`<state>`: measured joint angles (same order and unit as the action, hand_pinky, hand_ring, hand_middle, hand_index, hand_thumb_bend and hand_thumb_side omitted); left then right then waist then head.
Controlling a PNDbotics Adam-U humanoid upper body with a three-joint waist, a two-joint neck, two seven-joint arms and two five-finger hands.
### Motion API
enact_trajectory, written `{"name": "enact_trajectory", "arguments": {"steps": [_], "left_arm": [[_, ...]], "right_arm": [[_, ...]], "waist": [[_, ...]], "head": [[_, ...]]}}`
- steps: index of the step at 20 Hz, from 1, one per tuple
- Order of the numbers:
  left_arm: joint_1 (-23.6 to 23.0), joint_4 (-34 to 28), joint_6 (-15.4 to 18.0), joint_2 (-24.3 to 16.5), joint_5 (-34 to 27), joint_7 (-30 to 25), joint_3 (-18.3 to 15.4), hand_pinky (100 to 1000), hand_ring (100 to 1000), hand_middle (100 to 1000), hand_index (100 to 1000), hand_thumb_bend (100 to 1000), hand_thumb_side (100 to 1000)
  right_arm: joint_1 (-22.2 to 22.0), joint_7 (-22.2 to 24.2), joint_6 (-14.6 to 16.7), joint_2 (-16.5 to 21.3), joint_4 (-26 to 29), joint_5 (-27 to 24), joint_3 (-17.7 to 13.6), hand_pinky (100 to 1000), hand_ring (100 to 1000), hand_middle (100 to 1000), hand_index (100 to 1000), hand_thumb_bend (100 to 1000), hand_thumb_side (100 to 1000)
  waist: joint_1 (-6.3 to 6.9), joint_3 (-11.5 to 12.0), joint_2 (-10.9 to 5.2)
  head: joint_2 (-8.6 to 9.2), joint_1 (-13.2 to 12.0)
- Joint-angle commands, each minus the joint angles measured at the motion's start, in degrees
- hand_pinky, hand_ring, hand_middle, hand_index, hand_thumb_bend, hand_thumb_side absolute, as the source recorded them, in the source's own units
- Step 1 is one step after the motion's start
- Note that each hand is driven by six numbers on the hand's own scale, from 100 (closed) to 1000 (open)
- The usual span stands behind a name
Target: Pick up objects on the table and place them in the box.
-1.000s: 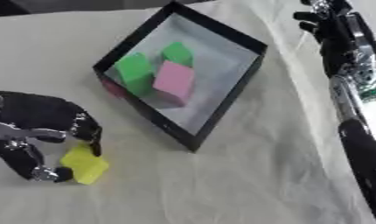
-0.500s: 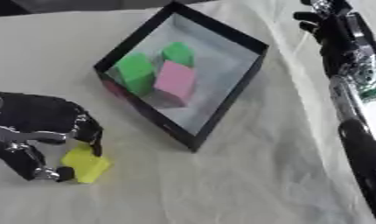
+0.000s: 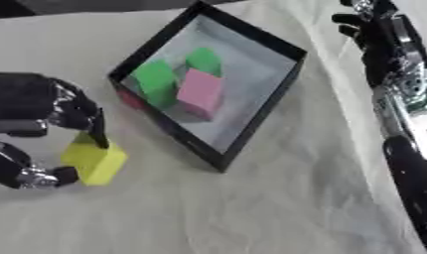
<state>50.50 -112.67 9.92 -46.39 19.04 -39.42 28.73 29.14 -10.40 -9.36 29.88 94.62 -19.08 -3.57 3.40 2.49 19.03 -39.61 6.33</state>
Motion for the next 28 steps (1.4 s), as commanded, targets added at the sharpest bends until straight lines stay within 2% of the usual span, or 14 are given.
{"name": "enact_trajectory", "arguments": {"steps": [1,5,10,14,16,19,20,21,22,25,26,28], "left_arm": [[4.8,-0.7,-2.5,-0.7,-3.4,1.1,-3.5,736,599,534,621,139,100],[13.8,8.1,-2.5,5.0,-3.8,0.6,-2.7,737,600,541,629,142,100],[21.8,23.6,2.8,13.6,2.7,1.1,-1.3,732,601,551,642,191,100],[24.0,33.2,8.3,19.1,11.2,3.8,-1.7,732,605,561,654,227,100],[24.1,37.3,10.3,21.5,14.7,5.7,-2.2,744,611,574,665,209,100],[23.7,42.5,13.2,24.6,19.4,8.6,-2.5,748,618,583,675,230,100],[23.3,44.0,14.1,25.4,20.3,9.2,-2.5,750,620,588,681,260,100],[23.1,45.5,14.8,26.1,21.5,9.6,-2.5,755,626,597,690,555,100],[22.8,47.1,15.3,27.0,22.9,10.0,-2.6,758,631,603,697,310,100],[22.1,50.8,16.8,29.2,26.7,11.6,-3.0,773,651,623,718,362,100],[21.9,51.7,17.2,29.6,27.7,12.0,-3.1,819,730,717,801,475,143],[21.8,52.9,17.5,30.0,29.3,12.2,-3.5,869,808,809,899,619,363]], "right_arm": [[0.5,-0.3,0.2,2.3,0.8,-0.1,-0.7,889,784,817,901,100,646],[1.0,-0.4,0.3,2.5,1.0,-0.4,-0.6,889,784,818,901,100,643],[2.4,-0.8,0.2,1.7,1.2,-1.0,-0.5,890,786,819,901,100,648],[3.9,-1.2,0.0,1.0,1.5,-1.4,-0.3,890,788,821,900,100,646],[4.6,-1.3,0.0,0.5,1.6,-1.6,-0.2,890,787,821,900,100,645],[5.5,-1.1,-0.2,-0.4,1.6,-1.6,0.2,891,787,821,900,100,636],[5.6,-1.0,-0.3,-0.5,1.7,-1.5,0.3,891,786,820,900,100,647],[5.7,-1.0,-0.4,-0.6,1.7,-1.5,0.4,891,786,820,900,100,629],[5.8,-0.9,-0.4,-0.7,1.7,-1.5,0.5,891,786,820,899,100,647],[6.0,-0.6,-0.5,-1.0,1.7,-1.4,0.7,892,786,820,899,100,648],[6.0,-0.6,-0.5,-1.0,1.7,-1.4,0.7,892,786,819,899,100,649],[5.9,-0.5,-0.5,-1.0,1.7,-1.3,0.7,892,786,819,898,100,649]], "waist": [[-0.42,0.2,-1.72],[-0.33,0.3,-2.19],[-0.07,-0.4,-2.2],[0.11,-1.4,-1.84],[0.2,-1.9,-1.64],[0.31,-2.6,-1.3],[0.37,-2.7,-1.22],[0.41,-2.8,-1.19],[0.44,-2.9,-1.13],[0.37,-3.1,-1.0],[0.34,-3.1,-0.99],[0.33,-3.1,-1.02]], "head": [[0.08,0.6],[-0.07,0.7],[0.31,-0.5],[0.94,-1.7],[1.28,-2.4],[1.74,-3.1],[1.78,-3.3],[1.81,-3.4],[1.87,-3.5],[1.86,-3.8],[1.7,-3.8],[1.49,-3.7]]}}
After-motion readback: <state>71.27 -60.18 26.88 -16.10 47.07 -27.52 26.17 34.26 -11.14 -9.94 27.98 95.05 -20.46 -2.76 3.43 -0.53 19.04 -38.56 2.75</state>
